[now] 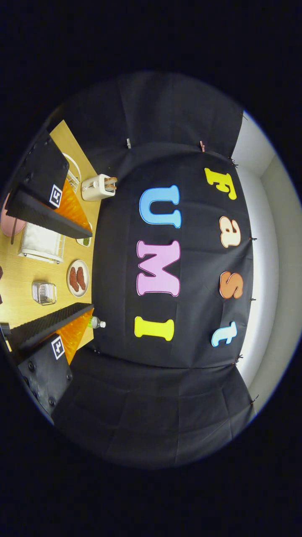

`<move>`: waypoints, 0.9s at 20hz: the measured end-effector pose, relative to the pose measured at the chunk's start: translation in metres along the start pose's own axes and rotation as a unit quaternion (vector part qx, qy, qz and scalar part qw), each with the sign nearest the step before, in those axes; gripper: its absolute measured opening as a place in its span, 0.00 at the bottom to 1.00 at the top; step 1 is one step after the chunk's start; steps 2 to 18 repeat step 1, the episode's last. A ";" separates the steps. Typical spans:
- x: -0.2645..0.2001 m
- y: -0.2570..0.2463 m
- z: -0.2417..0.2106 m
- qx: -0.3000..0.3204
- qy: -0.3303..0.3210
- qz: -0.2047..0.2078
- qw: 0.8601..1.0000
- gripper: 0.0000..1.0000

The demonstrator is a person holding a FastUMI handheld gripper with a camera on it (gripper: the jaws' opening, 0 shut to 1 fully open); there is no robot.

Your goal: Take the plate from the dish rack, then take the spoon from the basket and place it into the plate.

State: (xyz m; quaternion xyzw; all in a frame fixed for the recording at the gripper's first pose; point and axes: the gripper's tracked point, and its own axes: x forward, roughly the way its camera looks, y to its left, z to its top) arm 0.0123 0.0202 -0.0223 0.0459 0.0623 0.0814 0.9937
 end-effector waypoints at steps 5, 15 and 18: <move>0.000 -0.001 -0.001 0.001 0.001 -0.001 1.000 0.94; 0.000 -0.001 -0.001 0.001 0.001 -0.001 1.000 0.94; 0.000 -0.001 -0.001 0.001 0.001 -0.001 1.000 0.94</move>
